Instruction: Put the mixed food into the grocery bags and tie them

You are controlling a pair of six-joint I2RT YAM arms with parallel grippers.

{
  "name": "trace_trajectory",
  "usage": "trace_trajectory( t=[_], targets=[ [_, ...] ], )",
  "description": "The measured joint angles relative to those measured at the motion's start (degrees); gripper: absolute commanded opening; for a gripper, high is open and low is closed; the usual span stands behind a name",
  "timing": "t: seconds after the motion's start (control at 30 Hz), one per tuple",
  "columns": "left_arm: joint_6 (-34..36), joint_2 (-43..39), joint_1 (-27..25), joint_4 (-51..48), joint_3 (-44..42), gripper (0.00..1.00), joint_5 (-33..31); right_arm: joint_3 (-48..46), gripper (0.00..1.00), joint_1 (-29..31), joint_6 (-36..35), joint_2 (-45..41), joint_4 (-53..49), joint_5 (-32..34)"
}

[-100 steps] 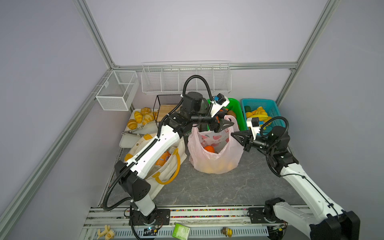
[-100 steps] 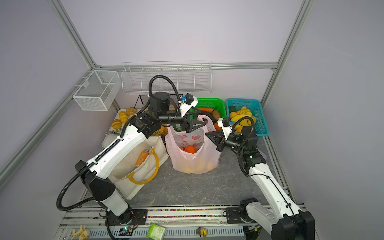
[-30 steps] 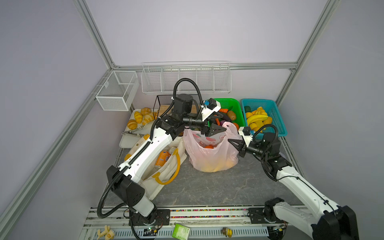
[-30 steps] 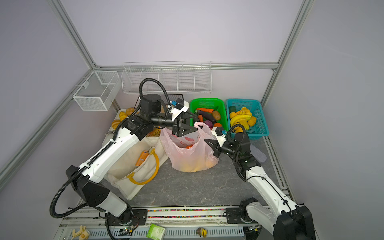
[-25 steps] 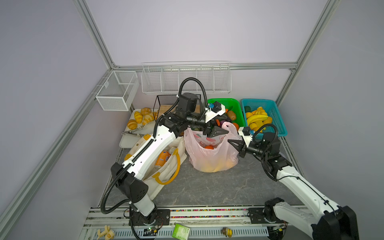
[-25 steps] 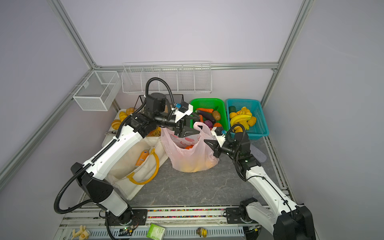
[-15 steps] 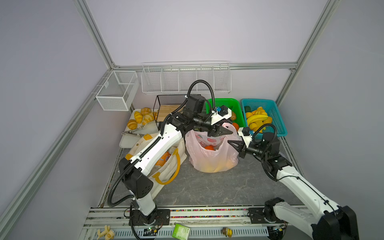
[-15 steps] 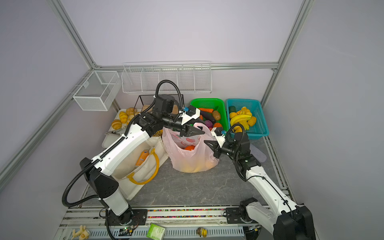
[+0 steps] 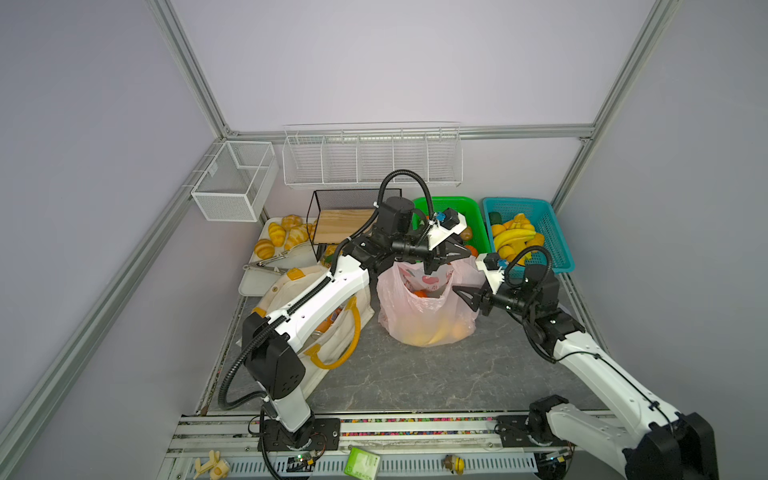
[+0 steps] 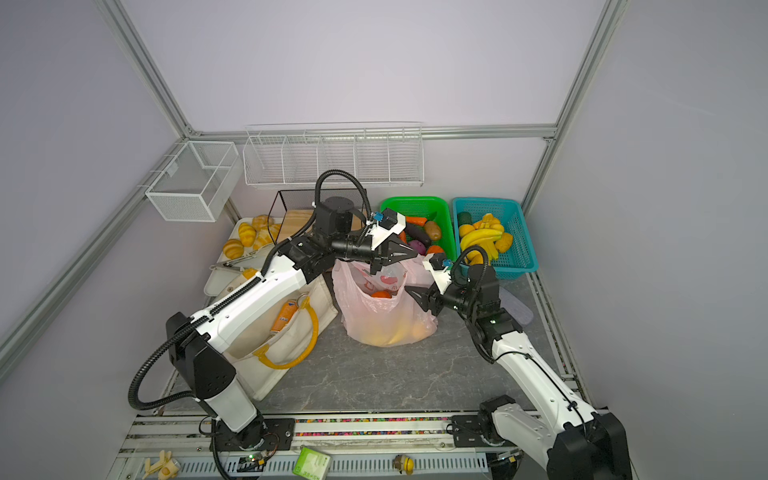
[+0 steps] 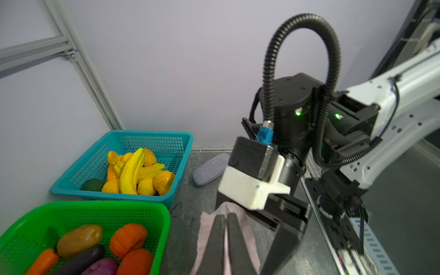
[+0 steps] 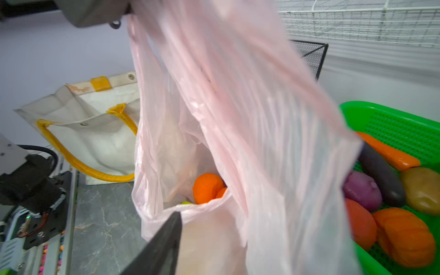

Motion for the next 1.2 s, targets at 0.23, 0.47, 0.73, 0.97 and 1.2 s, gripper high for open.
trace_trajectory(
  t=[0.23,0.47,0.73,0.97,1.2],
  targets=[
    [-14.5,-3.5,-1.5,8.0,-6.3,0.0,-7.3,-0.4,0.93,7.2,1.1,-3.4,5.9,18.1],
    [-25.9,-6.1,-2.3,11.4,-6.9,0.0,-11.2,-0.5,0.9,15.6,0.0,0.6,14.4,37.0],
    [-32.7,-6.2,-3.0,12.2,-7.7,0.0,-13.7,-0.5,0.89,20.9,-1.1,6.2,24.2,48.6],
    [-34.3,-6.3,-3.0,12.0,-7.8,0.0,-15.6,-0.4,0.91,21.7,2.6,10.1,29.2,61.1],
    [-34.6,-6.3,-3.0,10.0,-7.8,0.0,-16.9,-5.0,0.71,21.6,6.1,12.7,26.9,65.7]
  ],
)
